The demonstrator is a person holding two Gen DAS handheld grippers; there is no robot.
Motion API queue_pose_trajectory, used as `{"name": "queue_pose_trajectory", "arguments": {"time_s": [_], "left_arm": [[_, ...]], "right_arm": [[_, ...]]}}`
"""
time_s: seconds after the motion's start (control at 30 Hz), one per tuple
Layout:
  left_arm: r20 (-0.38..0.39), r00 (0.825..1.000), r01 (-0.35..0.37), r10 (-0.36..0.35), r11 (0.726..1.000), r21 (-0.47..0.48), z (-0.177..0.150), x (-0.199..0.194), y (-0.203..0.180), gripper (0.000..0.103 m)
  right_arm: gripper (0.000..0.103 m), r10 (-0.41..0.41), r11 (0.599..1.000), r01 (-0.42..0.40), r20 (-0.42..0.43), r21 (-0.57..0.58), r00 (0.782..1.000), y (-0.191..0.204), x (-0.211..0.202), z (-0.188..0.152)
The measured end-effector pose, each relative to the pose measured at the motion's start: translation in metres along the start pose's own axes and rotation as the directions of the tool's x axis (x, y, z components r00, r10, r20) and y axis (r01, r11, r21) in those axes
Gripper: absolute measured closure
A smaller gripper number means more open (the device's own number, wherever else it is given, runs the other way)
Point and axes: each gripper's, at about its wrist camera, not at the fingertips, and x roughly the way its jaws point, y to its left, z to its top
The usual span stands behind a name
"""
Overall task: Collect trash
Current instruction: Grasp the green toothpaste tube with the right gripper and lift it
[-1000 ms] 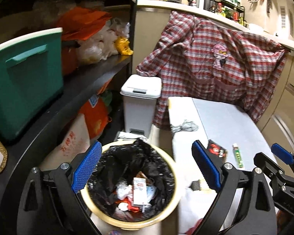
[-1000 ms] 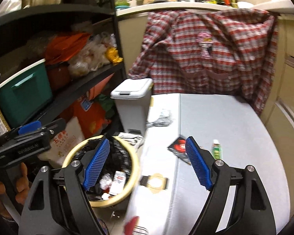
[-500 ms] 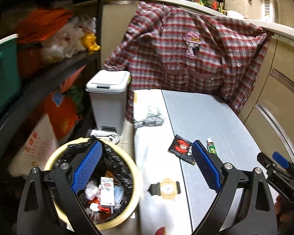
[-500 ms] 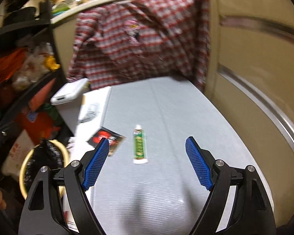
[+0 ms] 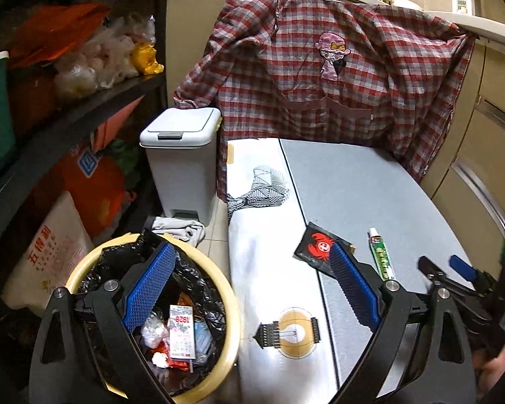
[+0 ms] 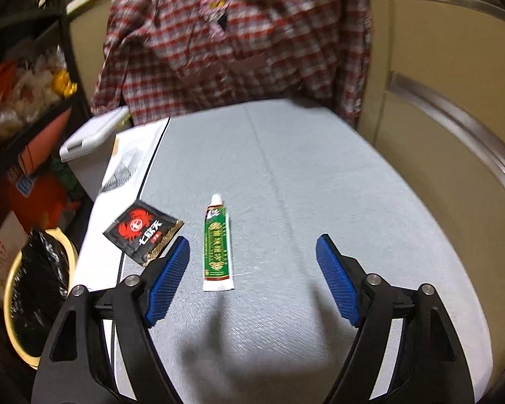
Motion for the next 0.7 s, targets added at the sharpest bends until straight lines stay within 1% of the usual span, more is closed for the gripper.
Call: {"name": "queue_pose_trajectory", "arguments": {"time_s": [0.07,0.2,0.37,0.53,0.6,0.63,0.67,0.7], "left_arm": [[0.000,1.000,-0.010,0.010,1.000,0.006,0.000,0.002,0.002,0.013],[-0.015,1.000,-0.020,0.020,1.000,-0.002,-0.002,0.006,0.012,0.013],[-0.027,0.999,-0.032,0.032,0.999,-0.022,-0.001,0.013,0.022,0.013],[-0.045,0.999,-0.022,0.020,0.999,-0.038,-0.001,0.019,0.027,0.013],[-0.043,0.999,-0.022,0.021,0.999,-0.032,0.000,0.019,0.026,0.013],[-0.042,0.999,-0.023,0.022,0.999,-0.029,0.000,0.019,0.025,0.013],[-0.040,0.999,-0.022,0.021,0.999,-0.025,0.000,0.019,0.024,0.013],[-0.039,0.999,-0.021,0.020,1.000,-0.022,0.000,0.019,0.023,0.013]], "right_arm": [[0.039,0.000,1.000,0.000,-0.018,-0.014,1.000,0.007,0.013,0.000],[0.048,0.013,1.000,-0.014,-0.064,-0.012,0.998,0.015,0.040,0.001],[0.053,0.000,1.000,0.001,-0.085,0.012,0.996,0.015,0.059,0.004],[0.056,0.006,0.999,-0.002,-0.131,0.035,0.991,0.014,0.076,0.001],[0.063,0.019,0.999,-0.016,-0.129,0.029,0.992,0.016,0.077,0.002],[0.070,0.027,1.000,-0.025,-0.130,0.020,0.991,0.019,0.077,0.002],[0.080,0.044,0.999,-0.043,-0.128,0.011,0.991,0.021,0.077,0.002],[0.086,0.054,0.999,-0.054,-0.129,0.001,0.990,0.024,0.077,0.001]]}}
